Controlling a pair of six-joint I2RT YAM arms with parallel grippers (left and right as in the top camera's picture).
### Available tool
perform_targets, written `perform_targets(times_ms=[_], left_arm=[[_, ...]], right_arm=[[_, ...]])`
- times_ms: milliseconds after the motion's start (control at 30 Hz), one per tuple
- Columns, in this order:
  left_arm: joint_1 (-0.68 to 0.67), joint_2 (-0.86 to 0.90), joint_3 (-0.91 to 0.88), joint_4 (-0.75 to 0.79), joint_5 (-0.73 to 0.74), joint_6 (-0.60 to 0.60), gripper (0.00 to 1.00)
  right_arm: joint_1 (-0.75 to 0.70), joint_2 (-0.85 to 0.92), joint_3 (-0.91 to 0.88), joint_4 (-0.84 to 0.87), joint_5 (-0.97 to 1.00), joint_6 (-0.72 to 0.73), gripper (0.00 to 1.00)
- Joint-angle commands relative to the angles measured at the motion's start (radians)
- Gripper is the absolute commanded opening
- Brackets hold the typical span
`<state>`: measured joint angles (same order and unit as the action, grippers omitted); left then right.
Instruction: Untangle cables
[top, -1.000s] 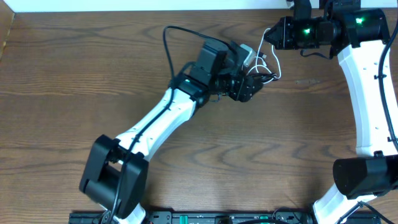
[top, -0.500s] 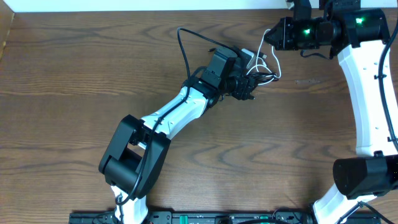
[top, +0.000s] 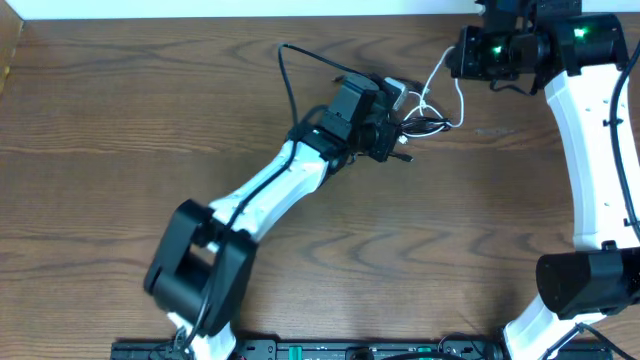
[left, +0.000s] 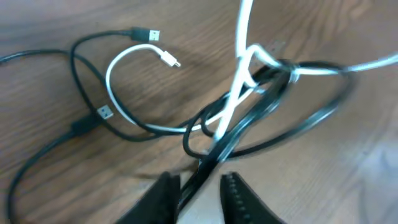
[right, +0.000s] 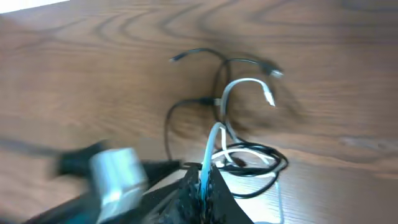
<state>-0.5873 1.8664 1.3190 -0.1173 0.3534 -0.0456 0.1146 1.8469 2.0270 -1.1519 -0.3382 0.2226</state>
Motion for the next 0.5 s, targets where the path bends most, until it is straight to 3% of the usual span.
perform_targets(times_ms=[0,67,167,300,333,467], left_arm=[[0.005,-0.101,0.007,-0.064,-0.007,0.008,0.15],[0.012,-0.115,0.007,-0.090,-0.003,0.007,0.11],[0.015,-0.114,0.007,-0.103,0.004,0.008,0.12],[0.008,-0.088,0.007,-0.092,0.029,0.008,0.39],[0.001,-0.064,0.007,-0.073,0.048,0.008,0.49],[-0.014,-0.003,0.007,-0.004,0.050,0.008,0.60]], right_arm=[[-0.016,0.051,-0.025,0.003,0.076,0.035,0.01],[-0.016,0.071,-0.026,0.003,0.053,0.034,0.01],[-0.015,0.081,-0.026,0.007,0.026,0.030,0.01],[-0.013,0.082,-0.026,0.008,0.013,0.023,0.01],[-0.013,0.082,-0.026,0.006,0.006,0.019,0.01],[-0.013,0.082,-0.026,0.005,-0.040,0.005,0.01]])
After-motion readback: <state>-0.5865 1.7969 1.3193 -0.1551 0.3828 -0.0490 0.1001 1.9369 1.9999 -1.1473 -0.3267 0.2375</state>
